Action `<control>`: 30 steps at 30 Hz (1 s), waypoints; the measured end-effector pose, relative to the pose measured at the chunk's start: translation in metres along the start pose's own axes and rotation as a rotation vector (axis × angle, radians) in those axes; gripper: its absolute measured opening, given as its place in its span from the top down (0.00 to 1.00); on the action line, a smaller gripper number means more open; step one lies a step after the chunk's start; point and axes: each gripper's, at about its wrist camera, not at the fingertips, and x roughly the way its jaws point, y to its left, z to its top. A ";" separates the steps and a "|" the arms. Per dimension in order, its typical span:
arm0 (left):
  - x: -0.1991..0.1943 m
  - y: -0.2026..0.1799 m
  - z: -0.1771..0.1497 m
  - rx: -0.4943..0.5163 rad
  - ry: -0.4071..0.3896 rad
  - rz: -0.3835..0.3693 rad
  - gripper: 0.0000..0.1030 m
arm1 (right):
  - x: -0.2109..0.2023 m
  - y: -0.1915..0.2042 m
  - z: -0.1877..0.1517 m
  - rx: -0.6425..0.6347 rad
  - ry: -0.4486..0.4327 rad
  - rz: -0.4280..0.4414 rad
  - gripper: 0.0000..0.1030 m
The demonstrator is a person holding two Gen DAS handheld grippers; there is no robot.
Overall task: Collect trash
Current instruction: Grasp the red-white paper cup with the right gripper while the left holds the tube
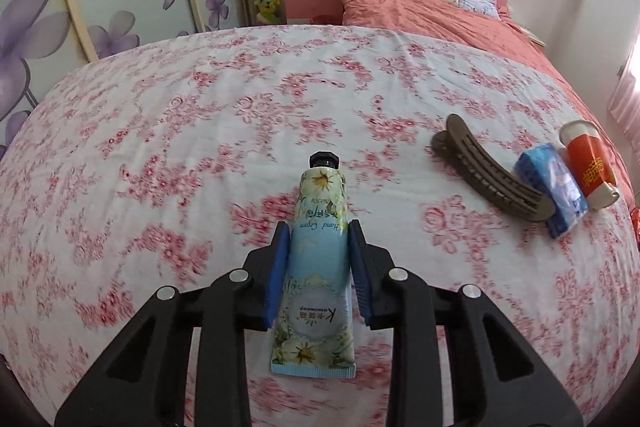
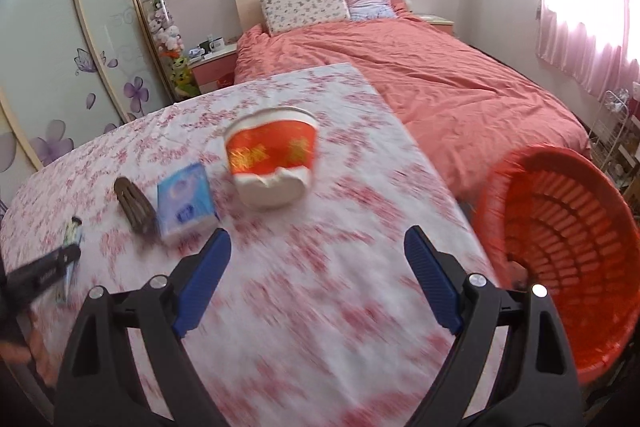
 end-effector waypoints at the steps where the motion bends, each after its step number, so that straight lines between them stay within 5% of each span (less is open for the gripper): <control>1: 0.000 0.001 0.000 0.004 -0.005 -0.002 0.70 | 0.008 0.006 0.005 0.002 0.007 0.006 0.16; 15: -0.001 0.017 -0.001 -0.056 -0.025 -0.098 0.70 | 0.092 0.037 0.049 0.010 0.112 -0.074 0.17; 18: -0.001 0.017 -0.001 -0.057 -0.025 -0.103 0.70 | 0.098 0.037 0.051 0.005 0.129 -0.077 0.26; 30: 0.003 0.017 0.003 -0.011 -0.022 -0.102 0.70 | 0.059 0.017 0.016 -0.035 0.118 -0.111 0.27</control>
